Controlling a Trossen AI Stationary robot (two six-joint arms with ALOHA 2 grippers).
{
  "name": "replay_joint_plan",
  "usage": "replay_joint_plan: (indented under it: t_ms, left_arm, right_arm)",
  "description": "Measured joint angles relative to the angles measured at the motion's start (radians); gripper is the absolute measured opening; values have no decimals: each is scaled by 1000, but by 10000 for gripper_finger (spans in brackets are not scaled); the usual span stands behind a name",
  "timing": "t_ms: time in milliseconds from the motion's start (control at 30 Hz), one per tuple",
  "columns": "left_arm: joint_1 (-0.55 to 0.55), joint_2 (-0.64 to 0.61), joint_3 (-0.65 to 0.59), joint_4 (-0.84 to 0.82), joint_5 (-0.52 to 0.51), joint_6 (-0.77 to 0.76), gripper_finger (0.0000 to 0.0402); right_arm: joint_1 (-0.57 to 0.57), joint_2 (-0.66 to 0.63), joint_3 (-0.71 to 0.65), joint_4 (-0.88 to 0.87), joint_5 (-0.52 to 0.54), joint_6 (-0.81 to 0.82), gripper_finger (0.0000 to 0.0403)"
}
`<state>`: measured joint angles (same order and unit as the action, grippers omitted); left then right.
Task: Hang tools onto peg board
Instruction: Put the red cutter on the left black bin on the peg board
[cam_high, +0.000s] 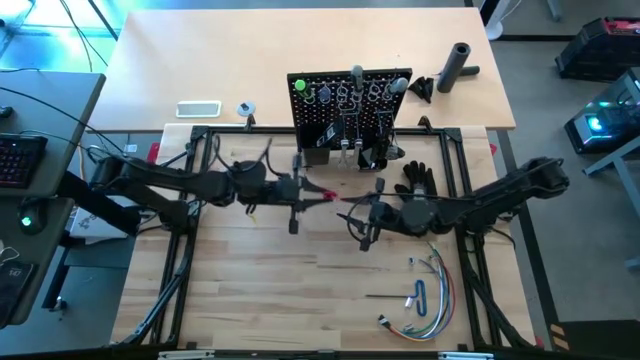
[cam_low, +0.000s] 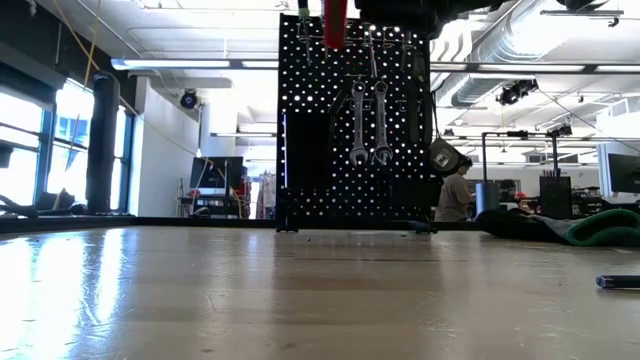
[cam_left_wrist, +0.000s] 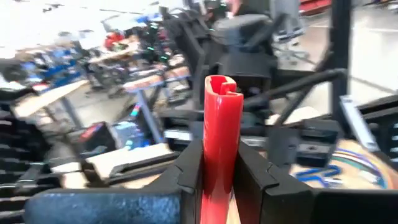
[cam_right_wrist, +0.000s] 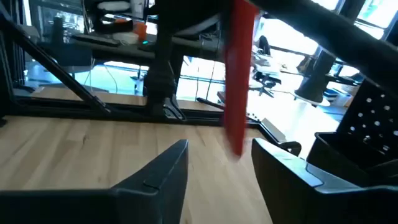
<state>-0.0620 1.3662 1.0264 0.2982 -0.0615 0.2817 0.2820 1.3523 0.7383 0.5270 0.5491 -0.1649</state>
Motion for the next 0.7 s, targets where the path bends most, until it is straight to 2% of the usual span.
replay_joint_plan:
  t_ms: [233, 367, 533, 700]
  left_arm:
    - [55, -81, 0, -48, -156, 106, 45]
    - [114, -83, 0, -51, -199, 148, 45]
    - [219, -64, 0, -42, -195, 149, 45]
    - [337, -40, 0, -27, -106, 106, 45]
  right_arm:
    - [20, -41, 0, -91, 35, 38, 181]
    - [39, -49, 0, -151, 43, 78, 181]
    - [63, -49, 0, -230, 46, 136, 181]
    - [85, -49, 0, -273, 46, 169, 181]
